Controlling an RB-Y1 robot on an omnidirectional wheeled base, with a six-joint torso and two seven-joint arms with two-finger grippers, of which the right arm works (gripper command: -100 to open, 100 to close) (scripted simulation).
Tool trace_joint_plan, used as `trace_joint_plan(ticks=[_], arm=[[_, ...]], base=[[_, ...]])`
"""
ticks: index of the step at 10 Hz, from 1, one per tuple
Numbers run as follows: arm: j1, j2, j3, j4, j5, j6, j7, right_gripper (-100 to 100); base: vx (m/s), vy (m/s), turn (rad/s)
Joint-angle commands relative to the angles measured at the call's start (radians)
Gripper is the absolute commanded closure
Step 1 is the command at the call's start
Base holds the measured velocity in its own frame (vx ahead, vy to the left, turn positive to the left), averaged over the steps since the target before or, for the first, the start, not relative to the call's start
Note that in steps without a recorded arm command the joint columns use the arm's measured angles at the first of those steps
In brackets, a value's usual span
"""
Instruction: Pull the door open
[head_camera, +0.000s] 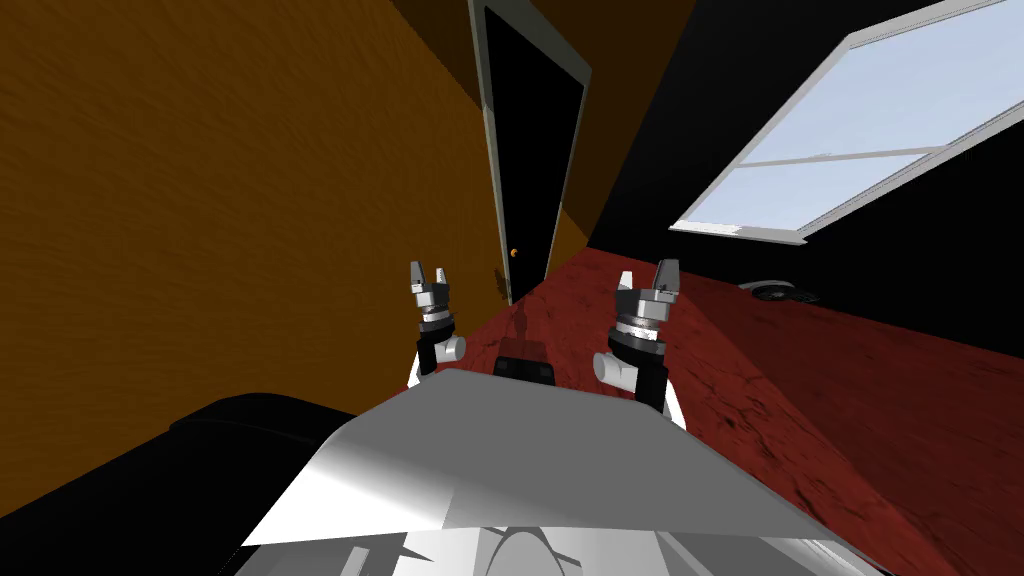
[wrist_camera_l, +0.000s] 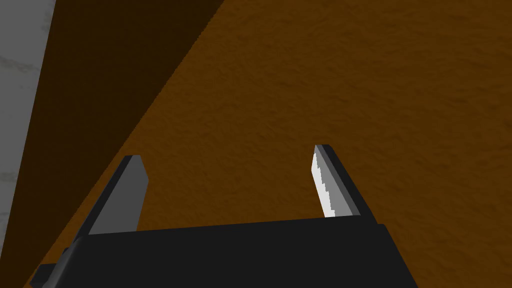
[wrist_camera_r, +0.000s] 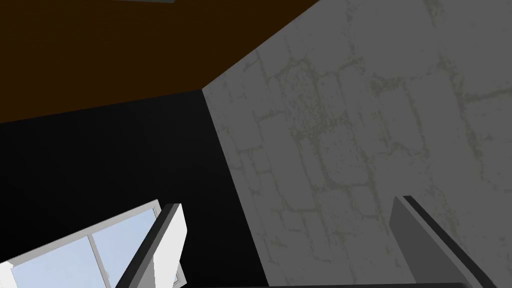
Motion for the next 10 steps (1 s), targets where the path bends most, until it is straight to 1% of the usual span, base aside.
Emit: trace_joint_plan(ticks=[1,2,3,4,6,8,10], arm=[[-0.013,-0.008,-0.001,0.028,-0.001,-0.004,-0.001,-100],[-0.025,-0.015,-0.003,0.055,-0.003,-0.008,-0.003,-100],[-0.032,-0.019,-0.004,0.07,-0.004,-0.01,-0.004,-100],[-0.046,-0.026,-0.005,0.103,-0.005,-0.014,-0.005,-100],[-0.066,-0.036,-0.008,0.147,-0.008,-0.02,-0.008,-100],[-0.086,-0.045,-0.01,0.191,-0.01,-0.026,-0.01,-100],[-0.111,-0.056,-0.013,0.245,-0.013,-0.034,-0.013,-100]], base=[[0.083,-0.078,0.142],[0.07,-0.024,0.138],[0.066,-0.013,0.084],[0.082,-0.018,0.146],[0.078,-0.025,0.113],[0.077,-0.042,0.124],[0.071,-0.061,0.134]])
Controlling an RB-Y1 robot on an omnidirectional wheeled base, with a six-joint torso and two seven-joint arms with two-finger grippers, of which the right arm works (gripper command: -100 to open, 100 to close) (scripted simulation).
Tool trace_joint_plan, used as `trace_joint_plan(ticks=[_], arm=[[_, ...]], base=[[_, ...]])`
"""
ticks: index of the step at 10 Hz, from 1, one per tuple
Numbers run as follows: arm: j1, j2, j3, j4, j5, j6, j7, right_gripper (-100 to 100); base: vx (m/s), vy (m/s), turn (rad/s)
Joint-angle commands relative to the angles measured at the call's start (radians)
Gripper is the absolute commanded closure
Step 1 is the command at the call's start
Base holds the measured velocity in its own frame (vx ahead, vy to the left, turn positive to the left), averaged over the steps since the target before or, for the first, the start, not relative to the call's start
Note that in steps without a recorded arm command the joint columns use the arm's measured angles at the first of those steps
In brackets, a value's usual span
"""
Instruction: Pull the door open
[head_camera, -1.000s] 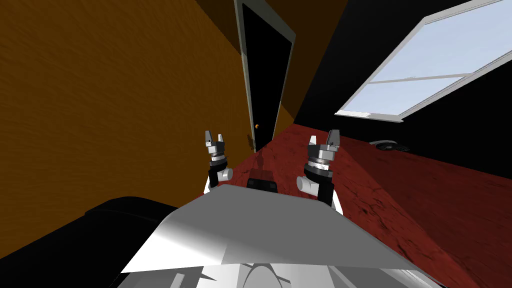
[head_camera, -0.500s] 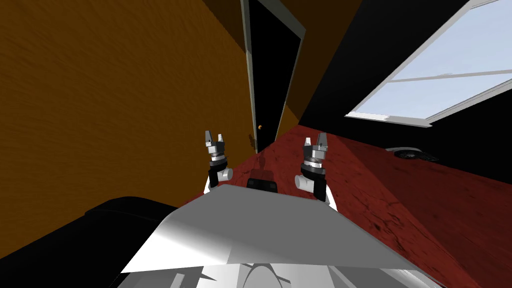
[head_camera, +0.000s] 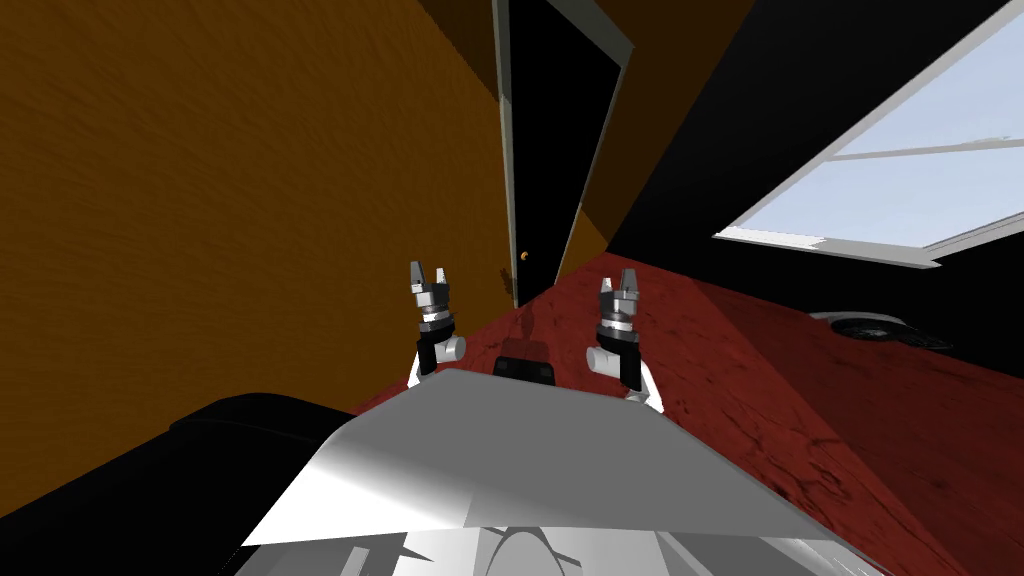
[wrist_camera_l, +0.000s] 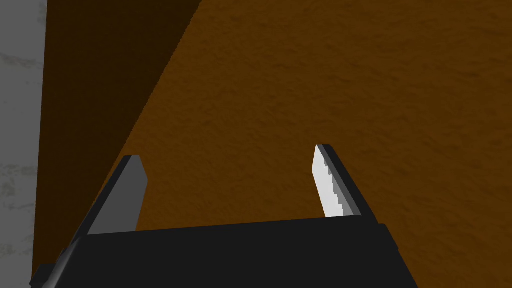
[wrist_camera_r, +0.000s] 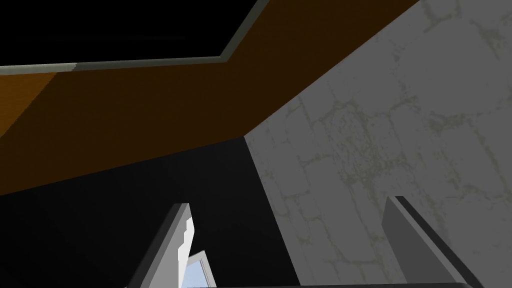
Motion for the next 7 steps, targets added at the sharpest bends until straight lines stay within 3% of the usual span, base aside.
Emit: trace_joint_plan(ticks=[1,5,7], arm=[[-0.018,-0.008,-0.001,0.05,-0.002,-0.013,-0.002,-100],[-0.073,-0.029,-0.008,0.164,-0.008,-0.03,-0.009,-100],[-0.087,-0.034,-0.009,0.205,-0.01,-0.034,-0.01,-100]], base=[[0.089,-0.043,0.157],[0.077,-0.052,0.161],[0.05,-0.042,0.065]])
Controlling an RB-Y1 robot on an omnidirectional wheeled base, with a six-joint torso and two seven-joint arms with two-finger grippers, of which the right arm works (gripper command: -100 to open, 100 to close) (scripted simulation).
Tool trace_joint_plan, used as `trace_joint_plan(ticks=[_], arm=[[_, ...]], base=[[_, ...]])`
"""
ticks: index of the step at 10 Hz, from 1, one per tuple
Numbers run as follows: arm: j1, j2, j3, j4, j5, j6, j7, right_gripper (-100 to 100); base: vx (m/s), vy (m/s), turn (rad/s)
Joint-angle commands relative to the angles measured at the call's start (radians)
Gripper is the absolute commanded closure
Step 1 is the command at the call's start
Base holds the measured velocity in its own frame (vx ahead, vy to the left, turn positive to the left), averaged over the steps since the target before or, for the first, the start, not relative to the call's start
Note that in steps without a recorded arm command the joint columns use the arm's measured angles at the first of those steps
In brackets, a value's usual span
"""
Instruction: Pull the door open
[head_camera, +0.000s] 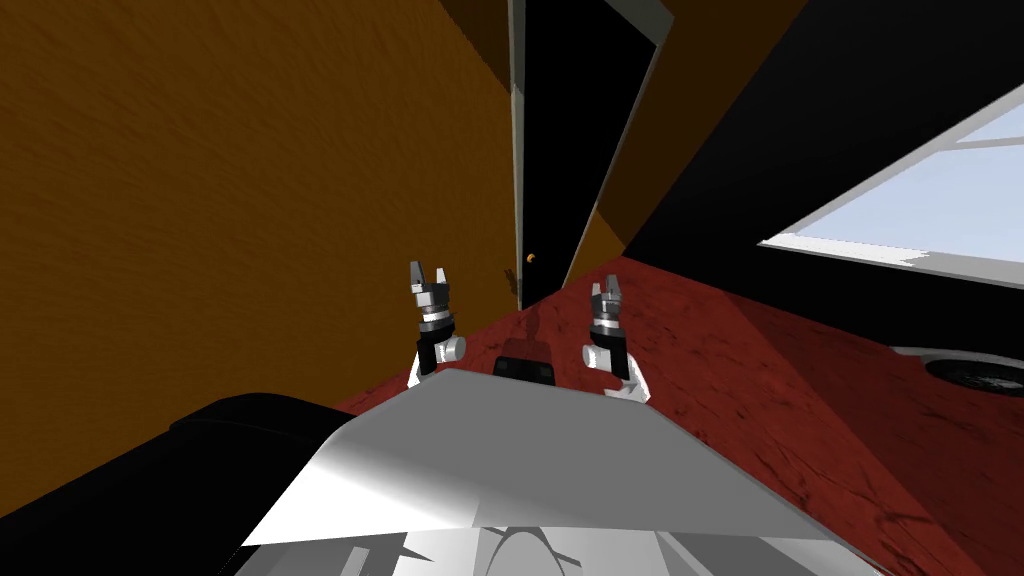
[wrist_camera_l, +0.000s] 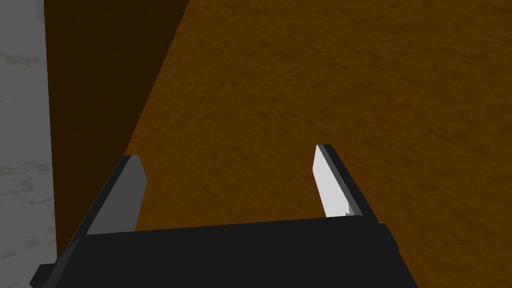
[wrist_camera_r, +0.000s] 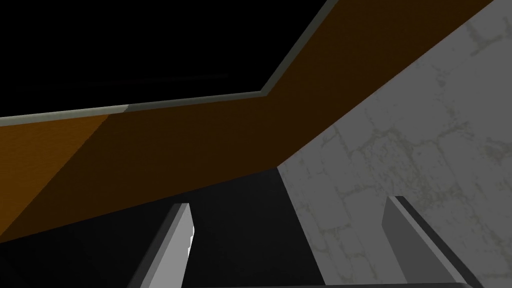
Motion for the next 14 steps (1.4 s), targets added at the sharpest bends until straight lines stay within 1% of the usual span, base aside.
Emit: trace_joint_plan(ticks=[1,2,3,6,7,8,9,12,13,14], arm=[[-0.029,-0.009,-0.005,0.05,-0.004,-0.009,-0.003,-100],[-0.029,-0.009,-0.005,0.059,-0.004,-0.009,-0.003,-100],[-0.045,-0.014,-0.007,0.094,-0.005,-0.014,-0.005,-100],[-0.093,-0.03,-0.013,0.189,-0.011,-0.029,-0.011,-100],[-0.093,-0.03,-0.013,0.2,-0.011,-0.029,-0.011,-100],[-0.11,-0.035,-0.014,0.23,-0.013,-0.034,-0.013,-100],[-0.11,-0.035,-0.014,0.238,-0.013,-0.034,-0.013,-100],[-0.16,-0.05,-0.02,0.338,-0.019,-0.049,-0.018,-100],[-0.16,-0.05,-0.02,0.35,-0.019,-0.049,-0.018,-100],[-0.178,-0.055,-0.022,0.382,-0.021,-0.055,-0.02,-100]], base=[[0.066,-0.041,0.201],[0.053,-0.042,0.064],[0.046,-0.054,0.098],[0.083,-0.075,0.192],[0.047,-0.055,0.051],[0.035,-0.049,0.114],[0.031,-0.033,0.077],[0.05,-0.055,0.176],[0.062,-0.064,0.058],[0.047,-0.05,0.11]])
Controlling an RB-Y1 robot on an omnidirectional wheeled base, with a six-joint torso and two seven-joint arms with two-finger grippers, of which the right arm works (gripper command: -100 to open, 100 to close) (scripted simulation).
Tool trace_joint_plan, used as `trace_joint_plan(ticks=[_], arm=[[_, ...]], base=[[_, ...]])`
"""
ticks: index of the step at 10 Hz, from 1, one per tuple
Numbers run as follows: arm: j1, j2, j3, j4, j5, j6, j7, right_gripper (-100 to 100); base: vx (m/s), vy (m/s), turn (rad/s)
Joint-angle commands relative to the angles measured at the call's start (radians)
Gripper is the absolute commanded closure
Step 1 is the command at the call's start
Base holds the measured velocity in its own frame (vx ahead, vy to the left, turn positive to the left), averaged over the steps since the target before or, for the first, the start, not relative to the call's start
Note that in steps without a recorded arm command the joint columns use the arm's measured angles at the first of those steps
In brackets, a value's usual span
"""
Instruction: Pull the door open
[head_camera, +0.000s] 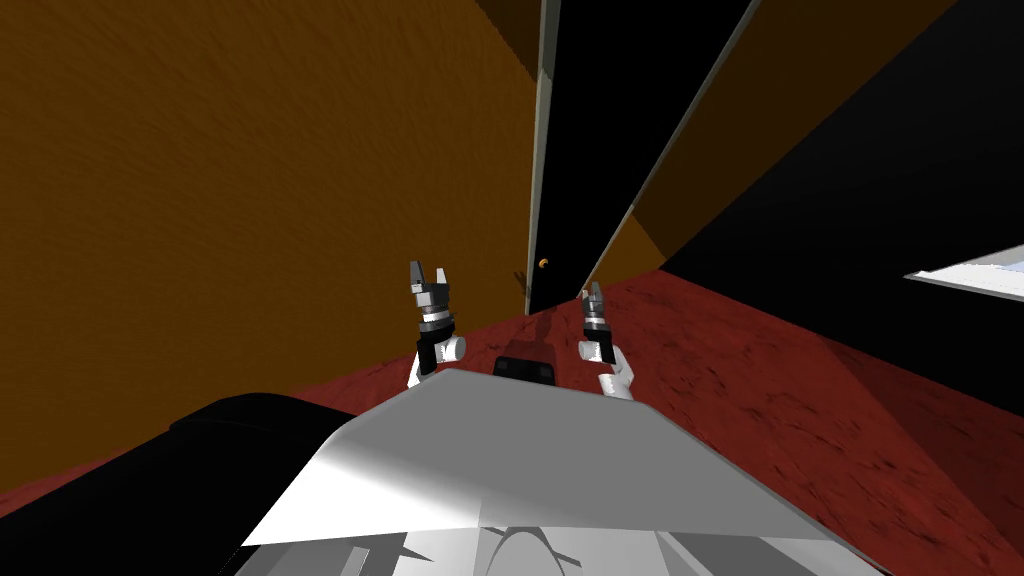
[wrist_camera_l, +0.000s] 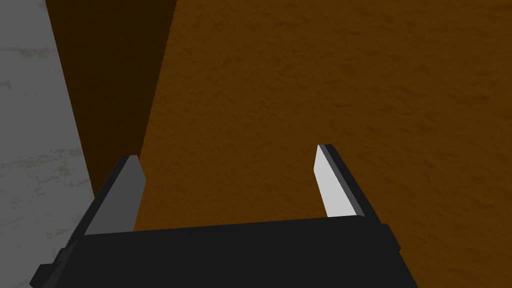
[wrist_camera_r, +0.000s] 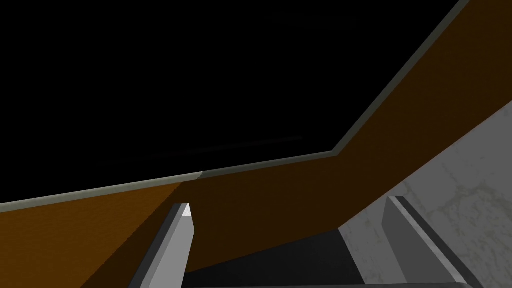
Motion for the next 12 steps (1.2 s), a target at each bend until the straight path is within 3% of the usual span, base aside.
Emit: trace_joint_plan(ticks=[1,2,6,7,10,12], arm=[[-0.028,-0.005,-0.002,0.05,-0.002,-0.01,-0.001,-100],[-0.028,-0.005,-0.002,0.065,-0.002,-0.01,-0.001,-100],[-0.097,-0.024,-0.01,0.214,-0.01,-0.031,-0.009,-100],[-0.097,-0.024,-0.01,0.219,-0.01,-0.031,-0.009,-100],[-0.148,-0.037,-0.016,0.319,-0.017,-0.046,-0.015,-100],[-0.165,-0.041,-0.018,0.37,-0.018,-0.052,-0.017,-100]], base=[[0.064,-0.071,0.214],[0.045,-0.066,0.081],[0.05,-0.079,0.185],[0.044,-0.069,0.067],[0.047,-0.077,0.176],[0.031,-0.064,0.085]])
